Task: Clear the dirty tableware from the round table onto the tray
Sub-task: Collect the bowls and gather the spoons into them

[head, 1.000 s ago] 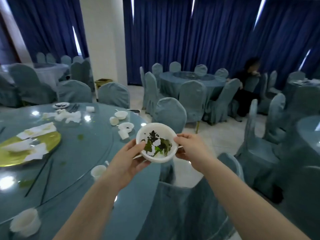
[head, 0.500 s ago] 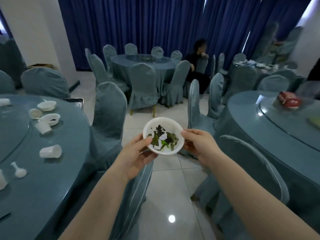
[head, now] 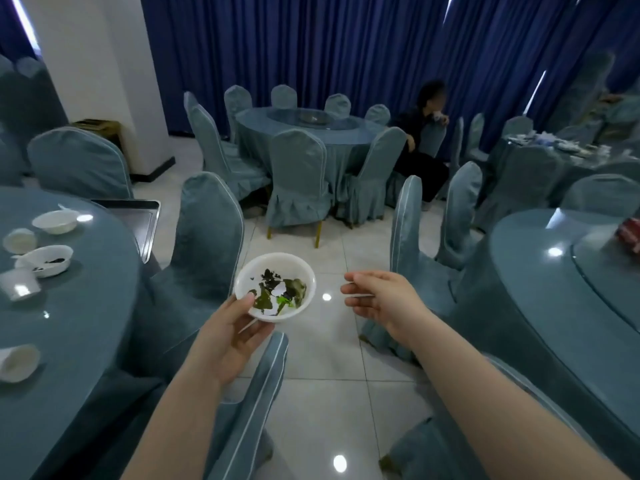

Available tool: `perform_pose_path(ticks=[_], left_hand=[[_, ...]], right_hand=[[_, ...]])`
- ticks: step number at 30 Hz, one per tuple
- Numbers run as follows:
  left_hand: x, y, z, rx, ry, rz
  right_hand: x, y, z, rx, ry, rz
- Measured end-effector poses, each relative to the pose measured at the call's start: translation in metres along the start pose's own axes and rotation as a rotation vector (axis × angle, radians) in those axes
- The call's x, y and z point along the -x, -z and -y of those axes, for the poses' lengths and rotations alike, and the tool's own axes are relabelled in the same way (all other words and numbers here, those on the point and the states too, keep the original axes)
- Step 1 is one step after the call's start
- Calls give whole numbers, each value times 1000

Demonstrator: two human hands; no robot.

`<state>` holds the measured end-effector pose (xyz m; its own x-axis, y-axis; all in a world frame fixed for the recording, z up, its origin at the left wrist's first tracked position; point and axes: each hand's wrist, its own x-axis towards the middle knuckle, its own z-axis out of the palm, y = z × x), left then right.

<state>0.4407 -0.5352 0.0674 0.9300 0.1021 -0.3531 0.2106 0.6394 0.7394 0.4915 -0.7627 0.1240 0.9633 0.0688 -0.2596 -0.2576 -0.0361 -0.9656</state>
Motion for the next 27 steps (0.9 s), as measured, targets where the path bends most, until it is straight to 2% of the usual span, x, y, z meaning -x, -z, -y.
perform_pose_path(ticks=[7,11,16,20,27], left_hand=[[-95,-7,-43,81,-83,-200],[-140,11,-67,107,-186,-312],[-197,21,-87,206,-359,-517],[-231,20,-97,256,-423,-656],[-259,62,-123,310,-513,-859]], right_hand=[[-128,-17,23,-5,-38,155],[-211,-49,31,83,-49,308],[-317,-102,49,188,-16,539],[-383,-147,57,299,-26,739],[-449,-256,64,384,-60,959]])
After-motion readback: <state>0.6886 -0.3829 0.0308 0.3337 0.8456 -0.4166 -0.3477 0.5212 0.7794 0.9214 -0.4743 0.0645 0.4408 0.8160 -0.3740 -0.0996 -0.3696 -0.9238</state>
